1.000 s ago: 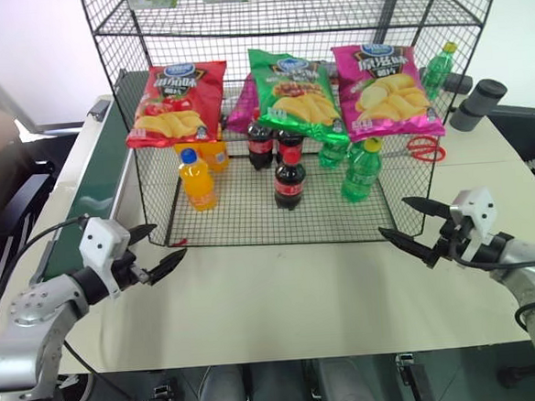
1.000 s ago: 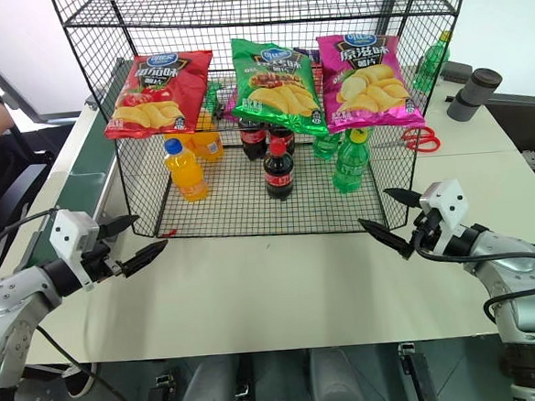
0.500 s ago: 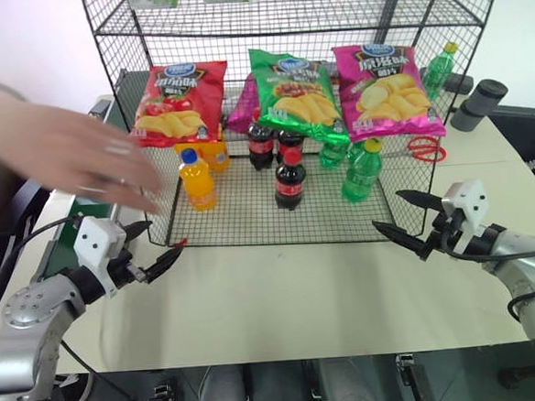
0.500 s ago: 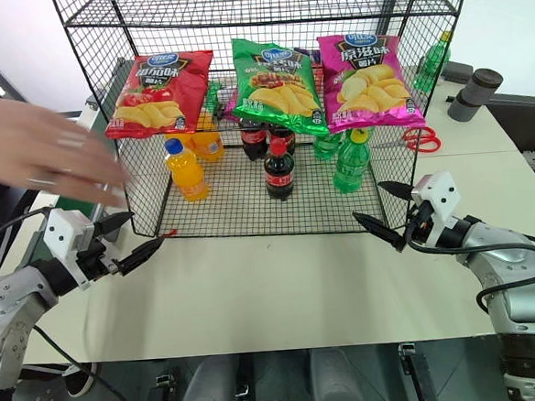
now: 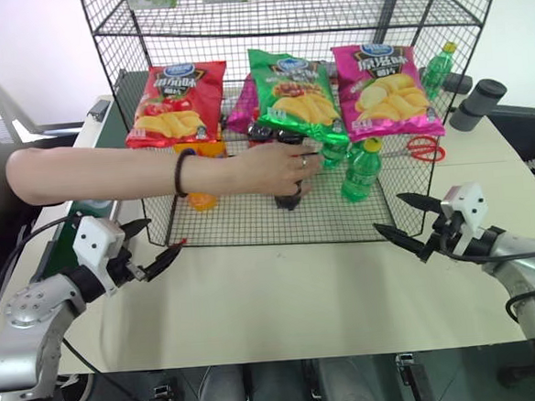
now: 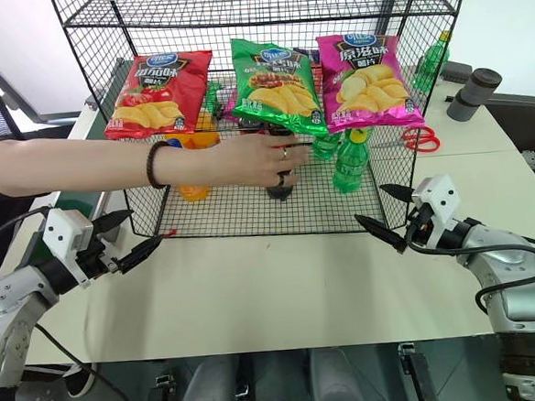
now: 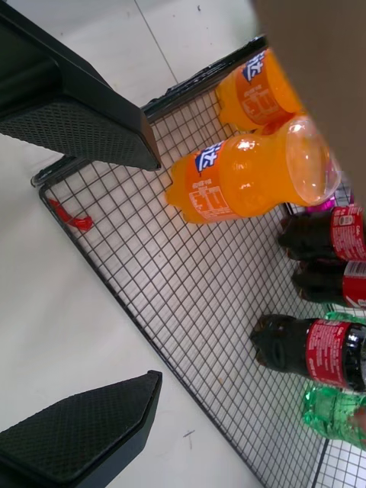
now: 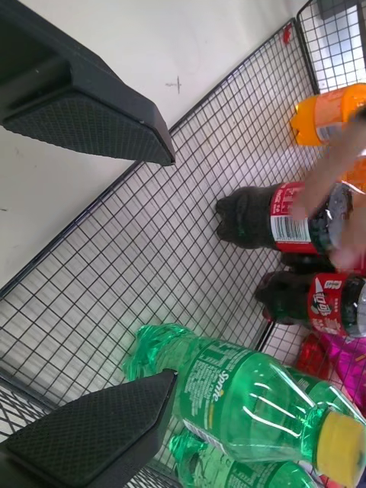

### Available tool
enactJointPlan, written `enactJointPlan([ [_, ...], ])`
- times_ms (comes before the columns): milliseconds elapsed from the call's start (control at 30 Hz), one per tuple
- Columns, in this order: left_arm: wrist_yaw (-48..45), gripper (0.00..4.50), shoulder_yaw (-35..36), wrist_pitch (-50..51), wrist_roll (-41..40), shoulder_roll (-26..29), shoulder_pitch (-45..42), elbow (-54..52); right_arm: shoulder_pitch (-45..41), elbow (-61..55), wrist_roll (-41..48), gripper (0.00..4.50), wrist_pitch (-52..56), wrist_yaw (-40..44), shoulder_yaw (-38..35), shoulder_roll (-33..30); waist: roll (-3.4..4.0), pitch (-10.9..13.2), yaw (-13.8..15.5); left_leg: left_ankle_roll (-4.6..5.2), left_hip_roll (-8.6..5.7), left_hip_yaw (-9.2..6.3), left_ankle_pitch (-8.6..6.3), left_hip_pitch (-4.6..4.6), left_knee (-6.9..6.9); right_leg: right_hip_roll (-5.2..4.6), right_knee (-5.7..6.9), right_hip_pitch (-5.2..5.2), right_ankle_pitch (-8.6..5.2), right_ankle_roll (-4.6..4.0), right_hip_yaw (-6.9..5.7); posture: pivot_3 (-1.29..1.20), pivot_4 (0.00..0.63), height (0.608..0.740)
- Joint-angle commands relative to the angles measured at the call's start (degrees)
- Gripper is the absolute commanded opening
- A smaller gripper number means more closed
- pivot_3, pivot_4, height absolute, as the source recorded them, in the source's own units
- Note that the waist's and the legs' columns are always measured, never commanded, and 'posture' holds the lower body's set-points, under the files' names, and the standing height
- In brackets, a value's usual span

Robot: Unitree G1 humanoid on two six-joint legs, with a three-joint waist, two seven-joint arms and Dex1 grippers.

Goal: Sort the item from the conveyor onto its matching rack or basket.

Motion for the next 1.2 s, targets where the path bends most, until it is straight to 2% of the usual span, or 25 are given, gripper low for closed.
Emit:
enactJointPlan([
  [33, 0.0, 4.5, 0.9, -1.4, -0.1, -0.2, -0.4, -0.3, -0.7, -0.2, 0.1, 4.44, -1.7, 0.5, -0.4, 0.3, 0.0, 0.0, 0.0, 0.0, 0.0, 0.0, 0.0, 0.0, 0.0, 0.0, 0.0, 0.0, 0.0, 0.0, 0.0, 0.0, 0.15, 0.74],
  [667, -0.3, 4.5, 2.4, -1.2, -1.1, -0.1, 0.9, -1.4, -1.4, -8.2, 1.2, 4.44, 5.3, -3.0, 1.2, 0.0, 0.0, 0.0, 0.0, 0.0, 0.0, -0.01, 0.0, 0.0, 0.01, -0.01, 0.01, 0.0, 0.0, 0.0, 0.0, 0.0, 0.15, 0.74],
  [1200, 1.3, 4.5, 3.9, -1.4, -1.8, -0.9, 1.4, -2.2, -2.4, -7.4, 0.9, 4.44, 4.9, -2.6, 2.3, 1.2, 0.0, 0.0, -0.1, 0.0, 0.0, -0.01, 0.0, 0.0, 0.01, -0.01, 0.02, 0.0, 0.0, 0.0, 0.0, 0.0, 0.15, 0.74],
])
